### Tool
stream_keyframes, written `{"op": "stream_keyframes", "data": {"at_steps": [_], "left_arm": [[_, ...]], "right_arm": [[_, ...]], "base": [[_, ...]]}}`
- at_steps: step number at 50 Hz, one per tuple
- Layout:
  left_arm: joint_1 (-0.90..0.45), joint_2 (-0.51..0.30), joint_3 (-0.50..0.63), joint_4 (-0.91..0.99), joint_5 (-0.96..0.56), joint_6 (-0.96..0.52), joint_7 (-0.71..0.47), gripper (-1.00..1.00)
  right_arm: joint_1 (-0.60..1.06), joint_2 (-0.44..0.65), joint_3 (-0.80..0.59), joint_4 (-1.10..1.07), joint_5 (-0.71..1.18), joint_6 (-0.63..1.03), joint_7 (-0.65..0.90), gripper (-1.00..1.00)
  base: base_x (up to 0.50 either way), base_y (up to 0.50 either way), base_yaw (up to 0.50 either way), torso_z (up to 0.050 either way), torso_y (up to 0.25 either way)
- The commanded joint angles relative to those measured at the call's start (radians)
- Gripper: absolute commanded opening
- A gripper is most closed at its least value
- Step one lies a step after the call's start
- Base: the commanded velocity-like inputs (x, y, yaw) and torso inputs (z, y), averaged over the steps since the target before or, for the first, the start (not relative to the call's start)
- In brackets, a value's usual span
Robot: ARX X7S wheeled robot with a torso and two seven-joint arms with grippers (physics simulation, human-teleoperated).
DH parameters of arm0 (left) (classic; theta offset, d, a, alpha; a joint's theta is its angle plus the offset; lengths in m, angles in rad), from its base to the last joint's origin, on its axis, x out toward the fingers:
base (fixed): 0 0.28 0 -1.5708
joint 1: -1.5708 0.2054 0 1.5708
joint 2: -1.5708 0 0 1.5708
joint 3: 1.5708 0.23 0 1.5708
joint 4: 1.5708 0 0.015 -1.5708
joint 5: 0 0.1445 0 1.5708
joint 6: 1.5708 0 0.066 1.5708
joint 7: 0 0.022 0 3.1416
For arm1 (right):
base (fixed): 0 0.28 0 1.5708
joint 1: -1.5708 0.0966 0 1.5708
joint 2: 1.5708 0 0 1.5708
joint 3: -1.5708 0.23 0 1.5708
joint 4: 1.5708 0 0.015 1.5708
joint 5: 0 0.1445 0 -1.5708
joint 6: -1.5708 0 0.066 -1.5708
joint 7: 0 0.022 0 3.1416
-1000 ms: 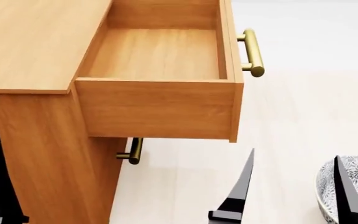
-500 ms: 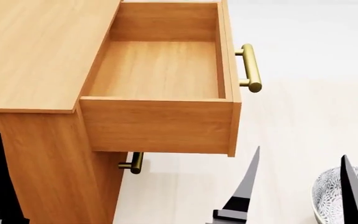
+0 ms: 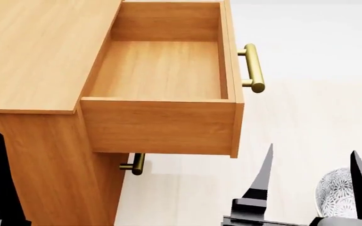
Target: Put the bowl on top of the cabinet.
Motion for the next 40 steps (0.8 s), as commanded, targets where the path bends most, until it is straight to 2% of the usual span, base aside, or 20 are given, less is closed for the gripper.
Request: {"op": "stream_keyframes", "data": {"at_steps": [1,4,11,17,18,20,21,26,29,31,40], "left_arm": [[-0.006,-0.011,0.012,-0.012,-0.032,0.009,-0.022,1.00],[-0.005,-0.012,0.012,-0.011,-0.039,0.016,-0.024,1.00],[-0.005,-0.023,0.018,0.000,-0.046,0.021,-0.034,1.00],[-0.010,-0.031,0.028,0.002,-0.051,0.024,-0.042,1.00],[-0.009,-0.034,0.025,0.004,-0.044,0.028,-0.048,1.00],[-0.008,-0.042,0.029,0.007,-0.037,0.031,-0.051,1.00],[-0.004,-0.042,0.025,0.002,-0.044,0.041,-0.050,1.00],[-0.002,-0.053,0.016,0.003,-0.063,0.053,-0.060,1.00],[-0.001,-0.057,0.019,-0.001,-0.062,0.059,-0.062,1.00],[-0.004,-0.059,0.022,0.001,-0.064,0.058,-0.066,1.00],[-0.009,-0.071,0.030,-0.008,-0.067,0.068,-0.073,1.00]], "right_arm": [[0.136,0.096,0.238,-0.071,0.271,0.384,-0.002,1.00],[0.168,0.045,0.415,-0.056,0.432,0.428,-0.028,1.00],[0.248,0.061,0.540,0.002,0.568,0.558,0.017,1.00],[0.392,0.053,0.654,0.107,0.700,0.736,0.120,1.00],[0.439,0.039,0.710,0.150,0.753,0.824,0.174,1.00],[0.467,0.039,0.741,0.171,0.796,0.855,0.198,1.00],[0.486,0.049,0.766,0.212,0.860,0.874,0.260,1.00],[0.490,0.116,0.795,0.371,1.105,0.870,0.495,1.00],[0.490,0.146,0.794,0.415,1.165,0.856,0.571,1.00],[0.492,0.171,0.782,0.483,1.278,0.854,0.702,1.00],[0.437,0.263,0.755,0.645,1.442,0.799,0.887,1.00]], "base": [[0.00,0.00,0.00,0.000,0.000],[0.00,0.00,0.00,0.000,0.000],[0.00,0.00,0.00,0.000,0.000],[0.00,0.00,0.00,0.000,0.000],[0.00,0.00,0.00,0.000,0.000],[0.00,0.00,0.00,0.000,0.000],[0.00,0.00,0.00,0.000,0.000],[0.00,0.00,0.00,0.000,0.000],[0.00,0.00,0.00,0.000,0.000],[0.00,0.00,0.00,0.000,0.000],[0.00,0.00,0.00,0.000,0.000]]}}
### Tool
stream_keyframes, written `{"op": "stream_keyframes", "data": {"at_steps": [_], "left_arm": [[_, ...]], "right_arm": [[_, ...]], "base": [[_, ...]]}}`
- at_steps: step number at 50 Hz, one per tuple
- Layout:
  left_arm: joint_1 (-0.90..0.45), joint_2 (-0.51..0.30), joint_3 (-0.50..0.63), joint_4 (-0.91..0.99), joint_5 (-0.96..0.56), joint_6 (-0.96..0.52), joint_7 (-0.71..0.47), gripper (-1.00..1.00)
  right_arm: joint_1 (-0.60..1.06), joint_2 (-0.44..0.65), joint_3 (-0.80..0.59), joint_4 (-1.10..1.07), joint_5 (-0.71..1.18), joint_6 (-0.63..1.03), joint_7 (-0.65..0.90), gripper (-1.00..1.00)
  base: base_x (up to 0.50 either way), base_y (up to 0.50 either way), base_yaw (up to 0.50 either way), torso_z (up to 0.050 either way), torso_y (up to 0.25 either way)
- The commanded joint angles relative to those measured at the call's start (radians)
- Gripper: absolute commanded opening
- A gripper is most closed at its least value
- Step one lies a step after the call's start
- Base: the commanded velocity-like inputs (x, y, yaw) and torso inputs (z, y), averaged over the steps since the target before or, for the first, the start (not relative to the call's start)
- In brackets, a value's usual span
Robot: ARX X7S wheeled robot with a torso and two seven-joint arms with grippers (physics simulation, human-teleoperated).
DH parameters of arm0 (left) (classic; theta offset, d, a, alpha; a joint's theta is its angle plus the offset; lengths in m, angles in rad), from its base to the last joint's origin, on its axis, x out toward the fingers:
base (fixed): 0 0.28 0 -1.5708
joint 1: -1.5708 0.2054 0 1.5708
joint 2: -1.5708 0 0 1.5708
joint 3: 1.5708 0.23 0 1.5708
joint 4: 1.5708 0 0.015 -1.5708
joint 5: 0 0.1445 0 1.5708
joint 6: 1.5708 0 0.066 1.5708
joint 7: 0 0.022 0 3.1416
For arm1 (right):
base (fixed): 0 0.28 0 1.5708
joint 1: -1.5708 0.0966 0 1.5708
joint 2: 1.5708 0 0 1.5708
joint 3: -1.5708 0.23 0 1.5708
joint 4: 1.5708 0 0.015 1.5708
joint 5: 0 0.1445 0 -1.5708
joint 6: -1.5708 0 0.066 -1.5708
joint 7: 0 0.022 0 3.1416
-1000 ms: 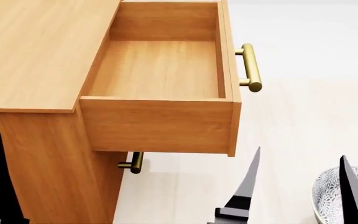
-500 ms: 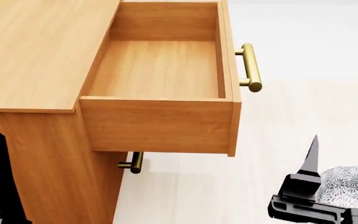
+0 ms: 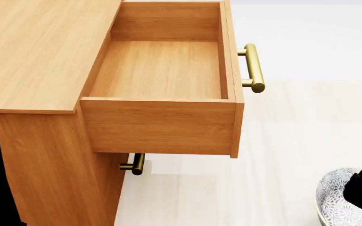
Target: Put the bowl on top of the cabinet.
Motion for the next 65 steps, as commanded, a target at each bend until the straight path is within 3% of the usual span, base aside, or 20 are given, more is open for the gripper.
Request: {"op": "stream_keyframes", "data": {"at_steps": [1,4,21,29,39,65], "left_arm": [[-0.006,-0.016,0.013,-0.007,0.002,0.009,-0.013,1.00],[-0.008,-0.017,0.018,-0.012,0.005,0.014,-0.013,1.00],[-0.016,-0.034,0.022,-0.001,-0.018,0.033,-0.028,1.00],[-0.018,-0.042,0.030,-0.004,-0.021,0.042,-0.033,1.00],[-0.017,-0.056,0.036,-0.009,-0.021,0.054,-0.041,1.00],[-0.025,-0.077,0.053,-0.014,-0.037,0.082,-0.060,1.00]], "right_arm": [[-0.020,0.110,0.017,0.231,0.293,-0.002,0.296,1.00],[-0.031,0.134,0.017,0.247,0.280,0.008,0.254,1.00],[-0.058,0.259,-0.005,0.337,0.270,-0.043,0.338,1.00],[0.005,0.261,-0.042,0.407,0.267,-0.082,0.292,1.00],[0.070,0.234,-0.131,0.447,0.129,-0.132,0.190,1.00],[0.069,0.262,-0.212,0.535,-0.075,-0.233,0.071,1.00]], "base": [[0.00,0.00,0.00,0.000,0.000],[0.00,0.00,0.00,0.000,0.000],[0.00,0.00,0.00,0.000,0.000],[0.00,0.00,0.00,0.000,0.000],[0.00,0.00,0.00,0.000,0.000],[0.00,0.00,0.00,0.000,0.000]]}}
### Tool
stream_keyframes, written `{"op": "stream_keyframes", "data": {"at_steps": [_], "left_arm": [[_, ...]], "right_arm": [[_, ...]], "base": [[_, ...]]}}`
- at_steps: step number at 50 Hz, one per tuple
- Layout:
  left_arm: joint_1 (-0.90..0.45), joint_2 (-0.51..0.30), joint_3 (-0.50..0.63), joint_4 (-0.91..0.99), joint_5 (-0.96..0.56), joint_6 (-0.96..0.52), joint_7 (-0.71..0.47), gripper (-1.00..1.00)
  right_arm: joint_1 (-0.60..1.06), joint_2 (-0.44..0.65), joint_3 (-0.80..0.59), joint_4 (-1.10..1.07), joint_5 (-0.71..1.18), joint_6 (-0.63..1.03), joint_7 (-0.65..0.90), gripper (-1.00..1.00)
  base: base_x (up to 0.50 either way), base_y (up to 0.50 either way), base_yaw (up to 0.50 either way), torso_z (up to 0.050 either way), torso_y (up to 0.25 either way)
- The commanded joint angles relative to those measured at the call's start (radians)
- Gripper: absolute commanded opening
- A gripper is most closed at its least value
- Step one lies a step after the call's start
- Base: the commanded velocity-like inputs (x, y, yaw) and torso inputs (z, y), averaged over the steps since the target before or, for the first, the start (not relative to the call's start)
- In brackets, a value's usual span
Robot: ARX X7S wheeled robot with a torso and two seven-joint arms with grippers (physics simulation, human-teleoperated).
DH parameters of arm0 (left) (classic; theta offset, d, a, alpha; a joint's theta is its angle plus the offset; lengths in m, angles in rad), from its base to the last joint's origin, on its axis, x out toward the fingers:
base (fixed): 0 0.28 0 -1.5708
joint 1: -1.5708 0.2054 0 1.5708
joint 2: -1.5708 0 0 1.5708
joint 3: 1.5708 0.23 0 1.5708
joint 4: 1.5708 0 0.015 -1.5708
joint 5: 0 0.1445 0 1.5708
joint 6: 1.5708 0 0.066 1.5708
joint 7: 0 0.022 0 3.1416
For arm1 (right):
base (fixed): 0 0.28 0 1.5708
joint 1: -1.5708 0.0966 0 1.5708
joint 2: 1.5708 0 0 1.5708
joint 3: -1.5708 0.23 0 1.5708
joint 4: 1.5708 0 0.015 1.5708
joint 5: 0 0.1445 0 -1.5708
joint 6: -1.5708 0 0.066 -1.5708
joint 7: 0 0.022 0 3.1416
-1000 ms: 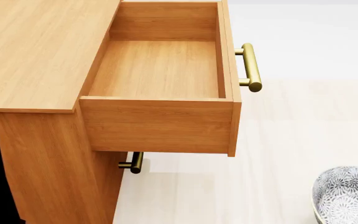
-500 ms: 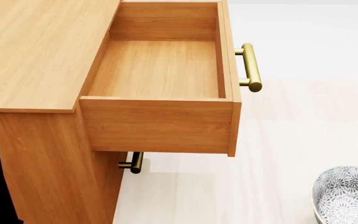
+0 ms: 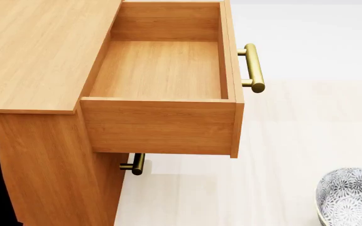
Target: Put the bowl on top of the cabinet.
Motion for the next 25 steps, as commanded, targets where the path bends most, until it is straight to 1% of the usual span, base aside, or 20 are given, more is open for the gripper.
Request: {"op": "stream_keyframes", "data": {"at_steps": [1,10,17,25], "left_arm": [[0.000,-0.011,0.004,-0.004,-0.009,0.017,-0.007,1.00],[0.004,-0.013,0.006,-0.013,-0.011,0.030,-0.012,1.00],[0.015,-0.003,0.020,-0.034,-0.001,0.049,0.001,1.00],[0.021,-0.007,0.019,-0.048,-0.001,0.062,0.006,1.00]], "right_arm": [[0.015,0.012,-0.046,0.051,-0.079,-0.038,-0.040,1.00],[0.046,0.009,-0.095,0.095,-0.120,-0.064,-0.071,1.00],[0.060,-0.013,-0.160,0.135,-0.190,-0.118,-0.154,1.00],[0.047,-0.022,-0.172,0.182,-0.234,-0.175,-0.217,1.00]], "base": [[0.00,0.00,0.00,0.000,0.000],[0.00,0.00,0.00,0.000,0.000],[0.00,0.00,0.00,0.000,0.000],[0.00,0.00,0.00,0.000,0.000]]}}
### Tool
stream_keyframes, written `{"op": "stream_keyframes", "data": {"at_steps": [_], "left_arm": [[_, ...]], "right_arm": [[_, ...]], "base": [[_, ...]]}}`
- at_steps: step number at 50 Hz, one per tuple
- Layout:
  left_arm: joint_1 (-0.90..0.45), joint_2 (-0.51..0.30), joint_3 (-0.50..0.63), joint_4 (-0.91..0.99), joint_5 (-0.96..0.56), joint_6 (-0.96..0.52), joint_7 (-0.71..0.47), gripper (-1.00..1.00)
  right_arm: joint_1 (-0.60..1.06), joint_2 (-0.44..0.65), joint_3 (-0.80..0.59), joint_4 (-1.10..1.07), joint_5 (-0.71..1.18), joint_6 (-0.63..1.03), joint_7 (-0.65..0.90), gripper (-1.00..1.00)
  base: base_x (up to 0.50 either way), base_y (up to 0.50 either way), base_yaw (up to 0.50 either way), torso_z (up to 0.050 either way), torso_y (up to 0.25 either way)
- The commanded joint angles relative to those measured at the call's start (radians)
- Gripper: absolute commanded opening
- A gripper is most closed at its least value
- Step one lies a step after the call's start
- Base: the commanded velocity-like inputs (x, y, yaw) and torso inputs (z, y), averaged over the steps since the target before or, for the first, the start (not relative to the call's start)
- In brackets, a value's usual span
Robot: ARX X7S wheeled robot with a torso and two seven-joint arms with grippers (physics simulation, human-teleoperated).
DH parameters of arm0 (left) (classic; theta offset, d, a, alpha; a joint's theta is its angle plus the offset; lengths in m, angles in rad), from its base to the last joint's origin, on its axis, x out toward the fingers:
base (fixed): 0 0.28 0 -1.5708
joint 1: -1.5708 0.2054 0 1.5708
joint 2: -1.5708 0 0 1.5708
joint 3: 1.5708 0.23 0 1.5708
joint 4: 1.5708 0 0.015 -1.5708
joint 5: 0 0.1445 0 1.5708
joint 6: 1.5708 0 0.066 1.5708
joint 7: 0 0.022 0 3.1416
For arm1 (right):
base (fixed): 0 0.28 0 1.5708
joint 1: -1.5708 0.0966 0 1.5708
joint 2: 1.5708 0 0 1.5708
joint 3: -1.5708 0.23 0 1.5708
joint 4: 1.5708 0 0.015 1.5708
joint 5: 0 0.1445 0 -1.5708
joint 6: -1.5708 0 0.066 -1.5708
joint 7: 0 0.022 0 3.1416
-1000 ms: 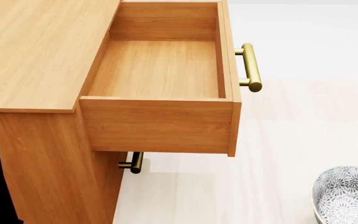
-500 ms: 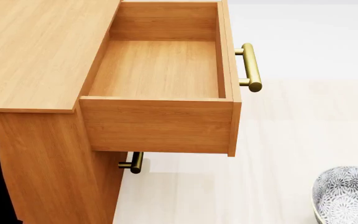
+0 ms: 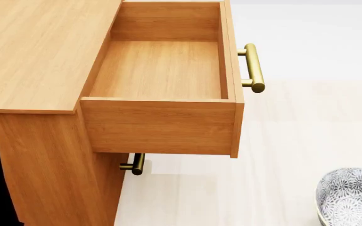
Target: Put the bowl on top of the cabinet.
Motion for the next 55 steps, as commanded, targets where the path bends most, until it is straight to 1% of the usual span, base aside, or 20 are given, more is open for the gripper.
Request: {"op": "stream_keyframes", "data": {"at_steps": [1,8,22,40,48,55], "left_arm": [[0.012,0.000,0.006,-0.025,0.006,0.023,0.010,1.00],[0.012,0.008,0.018,-0.036,0.014,0.025,0.016,1.00],[0.009,0.013,0.023,-0.050,0.011,0.031,0.019,1.00],[0.008,0.016,0.034,-0.058,0.019,0.035,0.023,1.00],[0.011,0.018,0.039,-0.062,0.025,0.040,0.026,1.00],[0.010,0.020,0.045,-0.064,0.032,0.040,0.026,1.00]], "right_arm": [[-0.005,-0.011,-0.052,0.060,-0.084,-0.073,-0.084,1.00],[-0.019,-0.012,-0.092,0.077,-0.140,-0.120,-0.141,1.00],[-0.044,-0.026,-0.117,0.119,-0.182,-0.166,-0.186,1.00],[-0.101,-0.036,-0.111,0.129,-0.188,-0.197,-0.233,1.00],[-0.168,-0.048,-0.112,0.140,-0.224,-0.245,-0.261,1.00],[-0.158,-0.037,-0.123,0.155,-0.231,-0.239,-0.265,1.00]], "base": [[0.00,0.00,0.00,0.000,0.000],[0.00,0.00,0.00,0.000,0.000],[0.00,0.00,0.00,0.000,0.000],[0.00,0.00,0.00,0.000,0.000],[0.00,0.00,0.00,0.000,0.000],[0.00,0.00,0.00,0.000,0.000]]}}
